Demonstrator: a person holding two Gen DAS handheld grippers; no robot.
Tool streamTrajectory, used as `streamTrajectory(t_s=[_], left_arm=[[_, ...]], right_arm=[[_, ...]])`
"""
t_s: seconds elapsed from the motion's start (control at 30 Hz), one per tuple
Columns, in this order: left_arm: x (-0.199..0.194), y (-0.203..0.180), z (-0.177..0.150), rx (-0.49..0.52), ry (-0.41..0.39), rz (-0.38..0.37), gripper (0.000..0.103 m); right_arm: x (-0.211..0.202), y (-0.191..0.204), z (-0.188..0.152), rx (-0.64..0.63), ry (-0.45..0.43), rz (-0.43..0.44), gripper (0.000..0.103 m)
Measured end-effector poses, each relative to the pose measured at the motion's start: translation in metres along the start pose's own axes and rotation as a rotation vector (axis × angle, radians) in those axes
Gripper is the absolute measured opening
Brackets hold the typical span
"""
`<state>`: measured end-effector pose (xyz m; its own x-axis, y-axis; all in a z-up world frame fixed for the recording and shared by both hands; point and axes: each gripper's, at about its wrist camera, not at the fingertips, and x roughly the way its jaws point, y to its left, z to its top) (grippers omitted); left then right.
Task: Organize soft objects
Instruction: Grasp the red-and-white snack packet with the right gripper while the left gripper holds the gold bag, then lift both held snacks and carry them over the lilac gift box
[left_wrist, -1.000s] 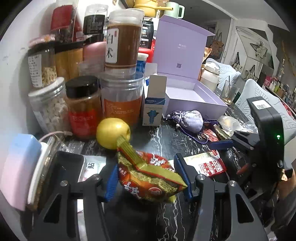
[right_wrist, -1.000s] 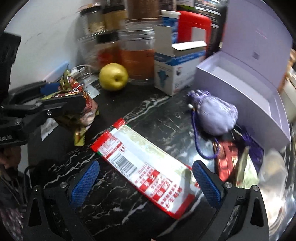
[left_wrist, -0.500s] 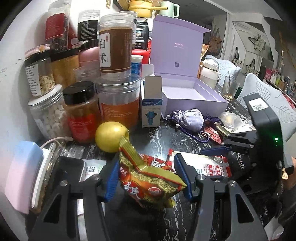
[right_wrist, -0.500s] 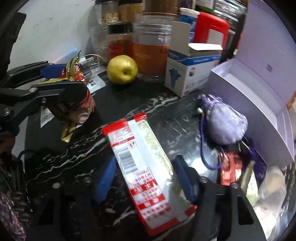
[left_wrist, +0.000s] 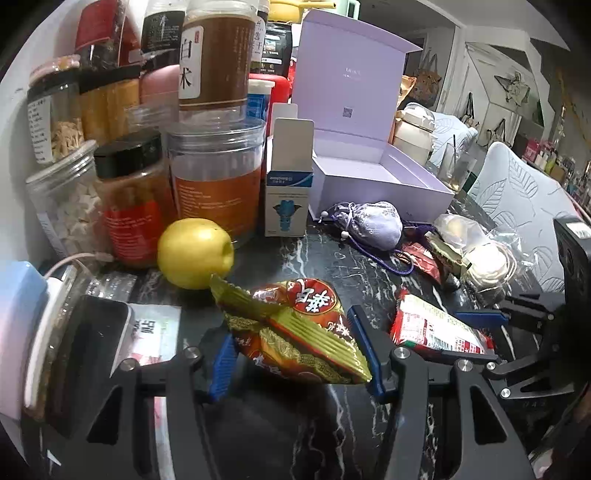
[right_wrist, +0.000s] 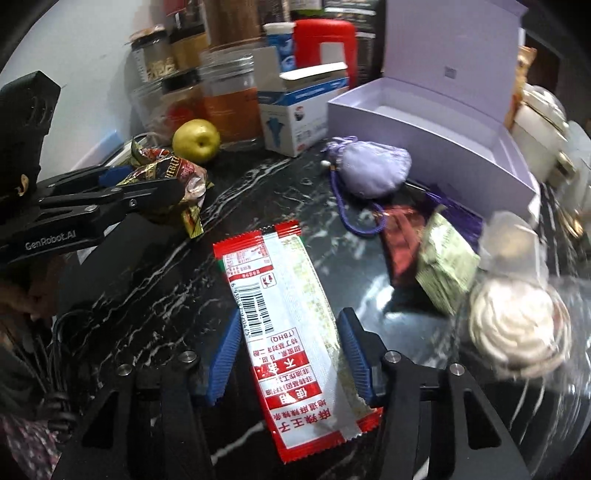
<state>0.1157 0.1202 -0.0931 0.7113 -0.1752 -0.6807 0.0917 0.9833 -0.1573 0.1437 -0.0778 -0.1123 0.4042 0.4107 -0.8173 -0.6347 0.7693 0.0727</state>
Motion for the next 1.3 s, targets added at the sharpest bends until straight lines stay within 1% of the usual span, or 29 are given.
streamTrajectory(t_s=[0.13, 0.2, 0.33, 0.43, 0.6, 0.87, 1.3], left_arm=[[0.002, 0.000, 0.002, -0.021, 0.007, -0.002, 0.051], [0.001, -0.004, 0.002, -0.005, 0.012, 0.004, 0.048], [-0.001, -0.014, 0.003, 0.016, 0.008, -0.013, 0.048], [-0.005, -0.026, 0.003, 0.053, -0.001, -0.017, 0.048], [-0.008, -0.039, 0.005, 0.074, 0.002, -0.038, 0.048], [-0.017, -0.054, 0.004, 0.094, -0.003, -0.065, 0.048], [-0.057, -0.098, 0.008, 0.178, -0.080, -0.110, 0.048]], right_arm=[[-0.008, -0.008, -0.008, 0.071, -0.039, -0.033, 0.045], [-0.013, -0.011, -0.012, 0.098, -0.053, -0.024, 0.044], [-0.019, -0.014, -0.018, 0.141, -0.072, -0.010, 0.044], [-0.024, -0.016, -0.022, 0.171, -0.089, 0.004, 0.043], [-0.034, -0.022, -0.031, 0.220, -0.127, 0.023, 0.043], [-0.057, -0.027, -0.043, 0.266, -0.177, 0.011, 0.043], [-0.112, -0.030, -0.067, 0.335, -0.301, -0.026, 0.043]])
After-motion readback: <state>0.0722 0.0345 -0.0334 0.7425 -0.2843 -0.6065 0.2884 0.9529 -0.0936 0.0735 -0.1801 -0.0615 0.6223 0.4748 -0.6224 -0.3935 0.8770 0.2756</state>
